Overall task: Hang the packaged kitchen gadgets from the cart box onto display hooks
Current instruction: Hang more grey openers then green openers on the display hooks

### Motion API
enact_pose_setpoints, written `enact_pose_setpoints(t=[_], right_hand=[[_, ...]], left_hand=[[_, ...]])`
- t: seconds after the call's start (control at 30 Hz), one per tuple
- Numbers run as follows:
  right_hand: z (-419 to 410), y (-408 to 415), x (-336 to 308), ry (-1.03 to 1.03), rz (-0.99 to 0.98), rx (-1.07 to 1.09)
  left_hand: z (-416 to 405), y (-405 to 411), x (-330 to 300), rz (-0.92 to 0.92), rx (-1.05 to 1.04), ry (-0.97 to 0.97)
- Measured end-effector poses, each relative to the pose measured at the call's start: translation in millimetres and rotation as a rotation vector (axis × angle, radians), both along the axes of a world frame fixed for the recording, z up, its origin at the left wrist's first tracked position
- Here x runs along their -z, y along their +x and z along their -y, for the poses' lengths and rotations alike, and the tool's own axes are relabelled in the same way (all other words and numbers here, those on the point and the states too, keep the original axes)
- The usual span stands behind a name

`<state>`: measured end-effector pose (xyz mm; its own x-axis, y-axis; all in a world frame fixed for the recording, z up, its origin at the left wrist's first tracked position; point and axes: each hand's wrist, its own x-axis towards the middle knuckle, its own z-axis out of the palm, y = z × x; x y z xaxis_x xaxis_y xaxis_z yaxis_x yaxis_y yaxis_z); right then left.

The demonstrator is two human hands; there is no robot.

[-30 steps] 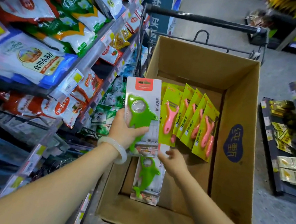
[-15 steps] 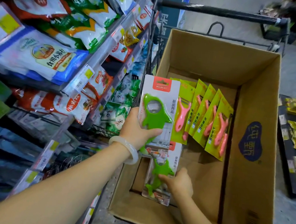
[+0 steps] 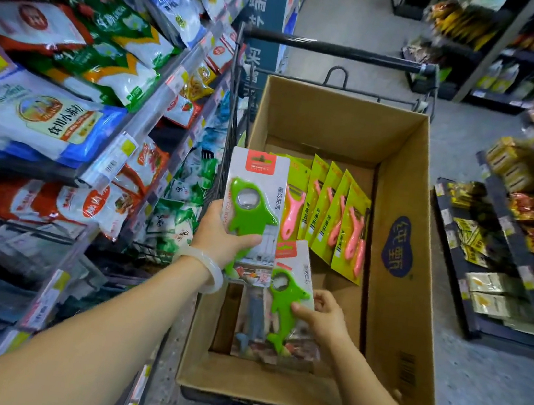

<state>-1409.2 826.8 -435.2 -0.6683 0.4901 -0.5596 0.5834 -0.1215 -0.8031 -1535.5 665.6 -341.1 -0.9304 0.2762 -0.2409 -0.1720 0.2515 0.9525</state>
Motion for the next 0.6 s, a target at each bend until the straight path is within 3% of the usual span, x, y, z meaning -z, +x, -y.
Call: enact_pose_setpoints(t=[0.37,0.6], right_hand=[[-36.4,-9.1,-117.0,-0.044,-0.293,-0.037],[-13.3,-12.5,-175.2,-0.088,-0.438,-0.279]], left_hand=[[9.1,28.4,-51.2,-0.109,-0.070,0.054],[34.5,85.7,-91.1,-0.214,-0.239,0.086]])
